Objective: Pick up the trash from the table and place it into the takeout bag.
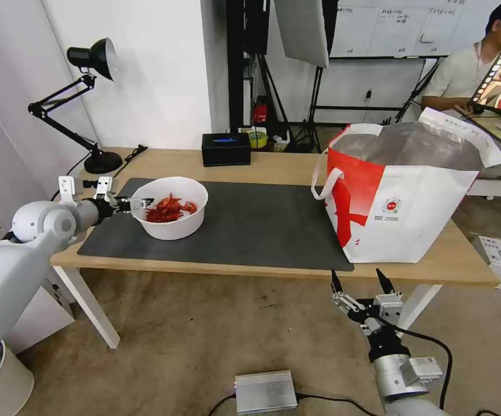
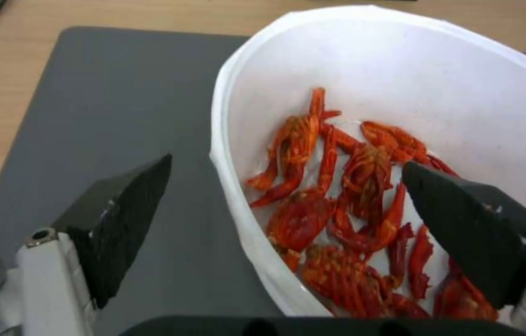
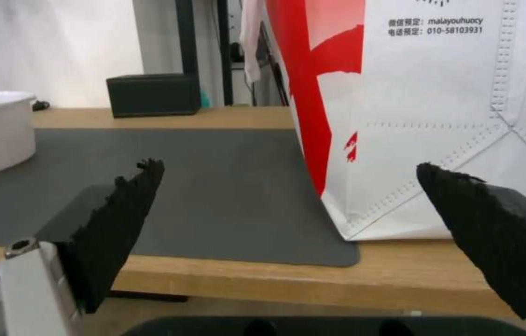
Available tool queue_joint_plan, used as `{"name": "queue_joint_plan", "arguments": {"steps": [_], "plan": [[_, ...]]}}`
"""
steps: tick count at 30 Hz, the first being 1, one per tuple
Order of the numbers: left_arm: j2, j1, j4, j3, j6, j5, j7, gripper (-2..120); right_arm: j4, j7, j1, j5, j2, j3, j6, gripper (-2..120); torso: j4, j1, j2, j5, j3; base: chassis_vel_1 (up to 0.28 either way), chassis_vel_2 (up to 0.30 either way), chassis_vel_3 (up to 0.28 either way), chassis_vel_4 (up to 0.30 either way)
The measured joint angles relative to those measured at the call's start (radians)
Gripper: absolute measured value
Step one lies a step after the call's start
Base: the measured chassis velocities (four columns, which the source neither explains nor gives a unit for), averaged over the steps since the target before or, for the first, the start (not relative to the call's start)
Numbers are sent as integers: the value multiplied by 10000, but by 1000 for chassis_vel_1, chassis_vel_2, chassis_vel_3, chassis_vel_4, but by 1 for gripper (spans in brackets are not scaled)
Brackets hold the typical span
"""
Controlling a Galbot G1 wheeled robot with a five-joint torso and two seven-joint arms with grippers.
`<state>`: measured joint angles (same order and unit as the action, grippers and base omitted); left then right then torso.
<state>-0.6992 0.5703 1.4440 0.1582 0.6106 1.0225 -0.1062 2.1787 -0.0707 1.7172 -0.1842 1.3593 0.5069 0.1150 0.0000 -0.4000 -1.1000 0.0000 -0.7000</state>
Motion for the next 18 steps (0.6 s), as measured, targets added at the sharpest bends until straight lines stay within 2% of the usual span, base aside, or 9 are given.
{"name": "queue_joint_plan", "arguments": {"steps": [15,18], "plan": [[-261,33,-163,-18,-66,-105,-78,100,0,0,0,0,0,0,0,100,-1,0,0,0,0,0,0,0,0],[-313,34,-210,-19,-69,-156,-108,95,0,0,0,0,0,0,0,100,-1,0,0,0,0,0,0,0,0]]}}
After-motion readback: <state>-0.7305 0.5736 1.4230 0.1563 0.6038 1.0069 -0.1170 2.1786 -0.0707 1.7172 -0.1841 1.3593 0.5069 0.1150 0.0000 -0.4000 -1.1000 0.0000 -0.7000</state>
